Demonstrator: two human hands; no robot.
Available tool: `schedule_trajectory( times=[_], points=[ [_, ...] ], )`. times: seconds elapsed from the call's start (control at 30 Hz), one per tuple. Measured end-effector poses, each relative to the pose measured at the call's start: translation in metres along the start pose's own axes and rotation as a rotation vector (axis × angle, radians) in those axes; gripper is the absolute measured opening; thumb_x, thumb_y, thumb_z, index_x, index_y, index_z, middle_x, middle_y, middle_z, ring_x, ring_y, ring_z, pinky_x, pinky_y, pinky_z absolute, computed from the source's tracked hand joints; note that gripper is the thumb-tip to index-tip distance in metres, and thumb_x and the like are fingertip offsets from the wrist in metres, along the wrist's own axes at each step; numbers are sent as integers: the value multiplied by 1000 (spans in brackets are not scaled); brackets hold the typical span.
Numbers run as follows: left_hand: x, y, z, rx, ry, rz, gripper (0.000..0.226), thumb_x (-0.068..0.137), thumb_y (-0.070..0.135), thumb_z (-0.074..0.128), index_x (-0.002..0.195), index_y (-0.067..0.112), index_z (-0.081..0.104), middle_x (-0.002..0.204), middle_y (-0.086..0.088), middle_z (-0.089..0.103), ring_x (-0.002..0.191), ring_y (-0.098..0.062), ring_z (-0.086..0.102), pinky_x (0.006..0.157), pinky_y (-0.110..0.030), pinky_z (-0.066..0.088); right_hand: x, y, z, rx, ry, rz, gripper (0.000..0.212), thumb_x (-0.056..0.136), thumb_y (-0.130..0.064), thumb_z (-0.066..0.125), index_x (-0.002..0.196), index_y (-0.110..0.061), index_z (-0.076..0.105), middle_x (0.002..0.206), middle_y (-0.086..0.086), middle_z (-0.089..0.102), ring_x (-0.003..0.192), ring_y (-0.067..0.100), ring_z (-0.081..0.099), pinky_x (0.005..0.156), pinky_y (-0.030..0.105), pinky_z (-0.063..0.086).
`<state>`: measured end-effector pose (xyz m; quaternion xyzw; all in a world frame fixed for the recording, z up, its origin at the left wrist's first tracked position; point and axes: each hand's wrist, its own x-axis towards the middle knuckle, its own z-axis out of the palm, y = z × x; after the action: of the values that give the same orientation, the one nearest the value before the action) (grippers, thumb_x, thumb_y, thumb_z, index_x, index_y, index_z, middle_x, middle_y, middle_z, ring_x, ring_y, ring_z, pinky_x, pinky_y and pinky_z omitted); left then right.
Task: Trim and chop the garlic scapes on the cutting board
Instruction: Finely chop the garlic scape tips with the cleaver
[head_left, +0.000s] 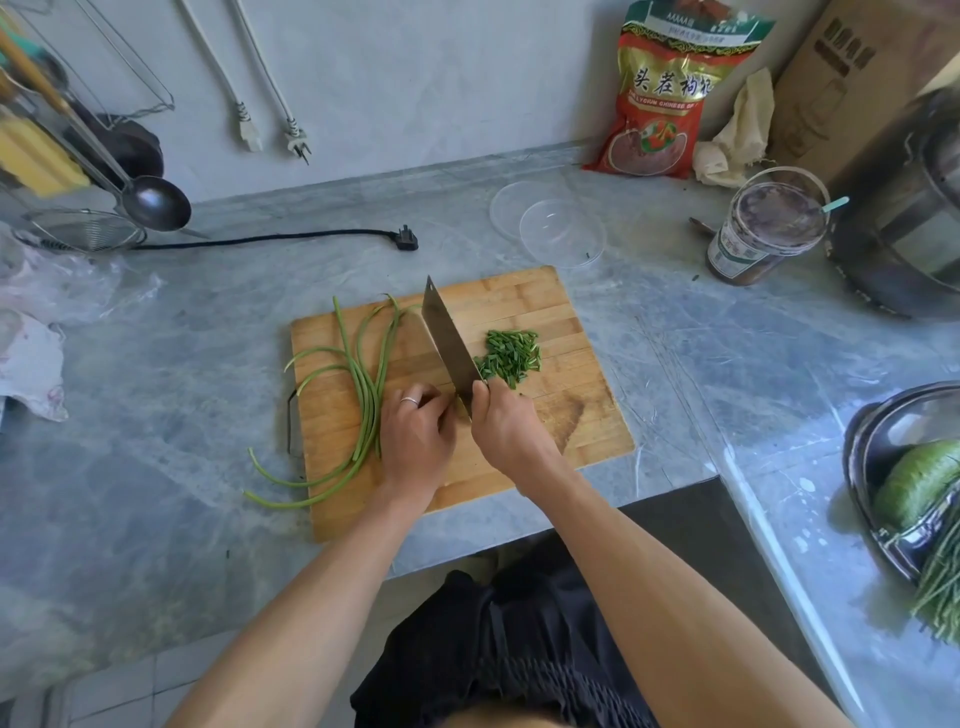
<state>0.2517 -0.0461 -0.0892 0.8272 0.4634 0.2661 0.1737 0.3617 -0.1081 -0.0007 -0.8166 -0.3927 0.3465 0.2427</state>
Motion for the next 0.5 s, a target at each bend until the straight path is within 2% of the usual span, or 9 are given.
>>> schedule_trajectory(
  times=[0.07,0.17,0.27,0.37,0.43,0.5],
  points=[
    [-5,-1,-1,33,-13,52,11,85,10,69,90,14,77,93,-3,66,79,-28,52,70,-41,48,1,4,1,22,20,5,41,104,-40,23,100,-7,49,91,18,59,74,33,56,65,35,40],
    [-9,-1,-6,90,-73,117,15,87,13,64,96,17,75,98,-3,64,83,-27,53,70,-40,49,0,3,3,-6,22,-13,39,104,-40,23,92,-10,46,85,13,56,69,30,52,62,34,37],
    [-12,-3,-10,125,-126,143,26,86,15,57,106,20,73,106,-3,63,93,-27,55,77,-40,50,0,-1,3,-34,-4,-44,35,105,-34,21,91,-12,44,85,8,49,75,33,50,65,38,39],
    [-13,-1,-11,65,-131,80,26,85,12,62,107,19,74,110,-1,64,99,-25,56,82,-41,50,1,-2,1,-18,8,-21,34,105,-33,23,104,-11,48,92,6,48,82,24,45,73,34,35],
    [-12,3,-13,-18,-120,9,25,84,9,64,105,18,76,109,1,67,98,-24,59,84,-39,51,-1,2,3,27,47,-15,31,105,-34,25,99,-12,46,89,6,51,79,24,46,72,32,34],
    [-6,5,-15,-99,-112,-50,21,84,7,66,99,16,78,103,1,69,94,-22,61,83,-38,52,-5,8,2,88,107,-41,31,105,-32,28,88,-11,43,77,9,53,68,29,48,66,34,35]
  ],
)
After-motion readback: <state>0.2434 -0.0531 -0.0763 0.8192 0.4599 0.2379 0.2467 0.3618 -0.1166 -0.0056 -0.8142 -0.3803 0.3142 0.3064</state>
